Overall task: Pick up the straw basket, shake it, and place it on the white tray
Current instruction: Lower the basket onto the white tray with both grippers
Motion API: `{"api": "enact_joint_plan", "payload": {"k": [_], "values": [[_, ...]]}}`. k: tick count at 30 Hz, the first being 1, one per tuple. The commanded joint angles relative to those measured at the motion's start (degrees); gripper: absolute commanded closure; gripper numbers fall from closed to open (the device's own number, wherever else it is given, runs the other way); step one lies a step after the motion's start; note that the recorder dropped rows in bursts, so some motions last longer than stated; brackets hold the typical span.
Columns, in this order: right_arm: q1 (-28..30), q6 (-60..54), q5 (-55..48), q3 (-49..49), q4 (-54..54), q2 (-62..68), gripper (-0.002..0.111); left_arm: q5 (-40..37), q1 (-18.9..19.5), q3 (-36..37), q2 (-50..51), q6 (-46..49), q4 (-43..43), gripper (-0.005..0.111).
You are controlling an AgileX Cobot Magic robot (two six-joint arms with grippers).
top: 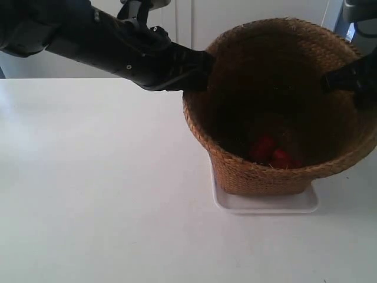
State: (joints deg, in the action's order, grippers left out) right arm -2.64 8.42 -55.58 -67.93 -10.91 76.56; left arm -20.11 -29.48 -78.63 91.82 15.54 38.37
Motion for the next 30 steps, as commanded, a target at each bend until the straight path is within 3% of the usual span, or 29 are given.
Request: {"api": "enact_joint_plan", "payload": {"k": [1,20,26,30], "values": [[0.4,-2.1,-1.5,0.2,-2.4,0.1,0.108,1.3,-0.5,-0.8,-0.9,1.4,0.3,0.107],[0.4,-2.2,0.4,2.8,-3.3,0.7,0.108,-0.9,-0.5,-0.8,-0.2,1.4,-1.2,0.107],[0.4,-3.9,0.8,2.8,-4.3,0.7,0.108,-0.9,-0.5,-0.8,-0.2,1.4,-1.2,0.086],[0.4,-3.9,1.6,2.8,-6.3,0.7,0.108,-0.9,-0.5,-0.8,-0.2,1.4,-1.2,0.082]]}}
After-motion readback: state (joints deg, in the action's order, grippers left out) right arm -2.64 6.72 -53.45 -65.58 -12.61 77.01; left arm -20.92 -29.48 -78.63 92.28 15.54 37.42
